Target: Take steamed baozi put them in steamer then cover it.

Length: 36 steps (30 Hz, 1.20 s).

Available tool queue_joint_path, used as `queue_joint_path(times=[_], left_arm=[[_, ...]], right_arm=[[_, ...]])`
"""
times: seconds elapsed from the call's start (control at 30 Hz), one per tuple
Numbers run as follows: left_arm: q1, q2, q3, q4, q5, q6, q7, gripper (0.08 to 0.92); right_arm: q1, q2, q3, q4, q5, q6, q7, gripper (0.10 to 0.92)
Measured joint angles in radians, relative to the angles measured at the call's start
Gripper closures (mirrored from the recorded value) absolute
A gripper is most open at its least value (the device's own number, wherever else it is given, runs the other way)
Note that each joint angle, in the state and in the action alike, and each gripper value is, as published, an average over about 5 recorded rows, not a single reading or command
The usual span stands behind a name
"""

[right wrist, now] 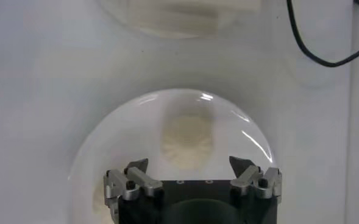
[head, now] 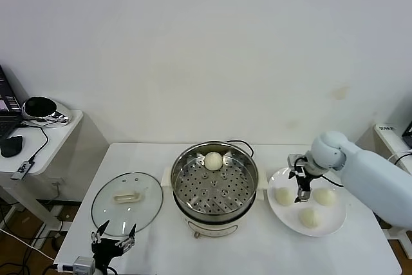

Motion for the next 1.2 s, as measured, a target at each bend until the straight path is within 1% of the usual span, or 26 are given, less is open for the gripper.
queue_joint_path(times=[0.47, 1.2], left_arm=[[-0.008, -0.001, 0.002, 0.01, 0.003, 0.005, 0.003, 0.177], [-0.004, -0.005, 0.006, 0.009, 0.004, 0.004, 0.011, 0.177]], right_arm=[[-0.029, 0.072, 0.012, -0.076, -0.041, 0.016, 0.038, 0.203], [-0.057, 0.099, 0.021, -0.124, -0.067, 0.019, 0.062, 0.203]])
